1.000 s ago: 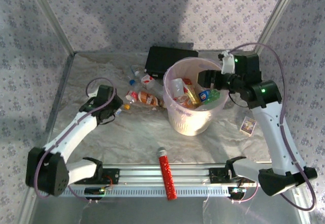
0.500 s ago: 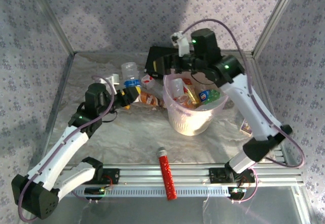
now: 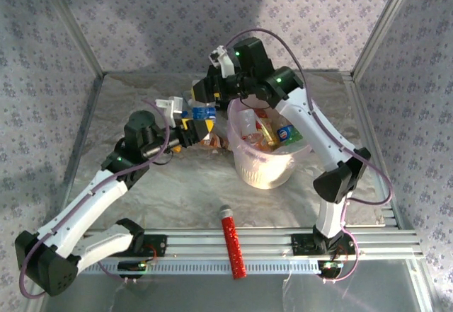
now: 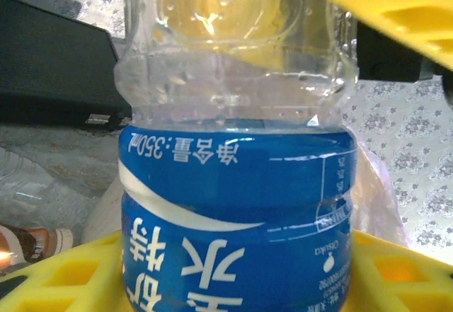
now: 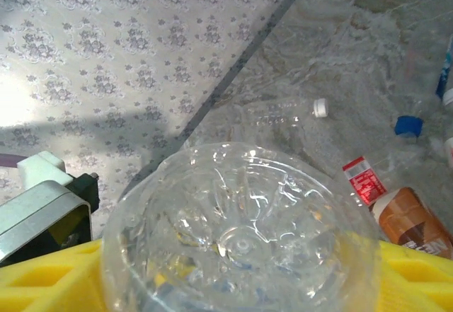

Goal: Put the plastic bottles in the bin

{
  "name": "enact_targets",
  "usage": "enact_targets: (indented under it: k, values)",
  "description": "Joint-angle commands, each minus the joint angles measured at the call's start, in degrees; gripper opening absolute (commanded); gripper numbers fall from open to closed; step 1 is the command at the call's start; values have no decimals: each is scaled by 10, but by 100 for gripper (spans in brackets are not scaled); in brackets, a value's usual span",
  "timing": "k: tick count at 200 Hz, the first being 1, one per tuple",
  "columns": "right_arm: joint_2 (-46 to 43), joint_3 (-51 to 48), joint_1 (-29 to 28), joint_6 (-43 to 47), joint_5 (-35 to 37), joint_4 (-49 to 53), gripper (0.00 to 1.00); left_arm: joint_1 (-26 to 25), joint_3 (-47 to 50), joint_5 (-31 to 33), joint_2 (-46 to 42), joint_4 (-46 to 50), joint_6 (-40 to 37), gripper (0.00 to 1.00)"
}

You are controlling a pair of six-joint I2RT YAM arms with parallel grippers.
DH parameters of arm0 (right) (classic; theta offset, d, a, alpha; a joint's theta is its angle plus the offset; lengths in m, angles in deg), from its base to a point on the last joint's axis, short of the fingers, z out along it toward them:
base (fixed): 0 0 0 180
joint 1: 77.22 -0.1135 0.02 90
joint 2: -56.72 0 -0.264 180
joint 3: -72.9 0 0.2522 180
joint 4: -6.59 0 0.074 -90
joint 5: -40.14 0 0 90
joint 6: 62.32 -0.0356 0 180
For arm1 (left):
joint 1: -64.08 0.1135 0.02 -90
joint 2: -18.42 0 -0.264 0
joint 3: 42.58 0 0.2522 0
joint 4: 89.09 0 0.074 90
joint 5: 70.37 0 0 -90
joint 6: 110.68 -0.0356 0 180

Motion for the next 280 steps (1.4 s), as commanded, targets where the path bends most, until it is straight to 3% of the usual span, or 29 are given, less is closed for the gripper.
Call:
enact_targets:
  k: [1, 16, 38, 58, 78, 96, 127, 157, 201, 249, 265, 280]
  values:
    - [8, 22, -3, -6, -20, 6, 67, -5, -19, -14, 1, -33, -18, 38]
    - [7, 25, 2, -5, -21, 6, 59, -4, -19, -6, 1, -28, -16, 43]
    - [-2, 45, 10, 8, -8, 15, 57, -5, -20, 31, -6, -1, -11, 85]
    - [-15, 76, 24, 27, 18, 38, 55, -4, -20, 86, -15, 48, -13, 100]
    - [-43, 91, 45, 39, 56, 64, 54, 6, -23, 153, -17, 123, 14, 100]
    - [-79, 85, 71, 60, 91, 87, 51, 46, -6, 181, -14, 173, 84, 100]
    - [-135, 56, 121, 112, 167, 162, 49, 147, 49, 189, -14, 214, 203, 98]
    - [-181, -19, 163, 152, 242, 213, 47, 209, 70, 200, -1, 222, 218, 97]
    - [-217, -176, 188, 147, 224, 175, 46, 280, 28, 229, 77, 277, 150, 98]
    - [-244, -346, 180, 105, 198, 56, 46, 348, 31, 225, 158, 245, 189, 98]
    - [-258, -379, 180, 94, 195, 34, 51, 364, 24, 214, 186, 227, 202, 97]
    - [-273, -384, 181, 95, 190, 34, 65, 374, 13, 214, 214, 211, 214, 98]
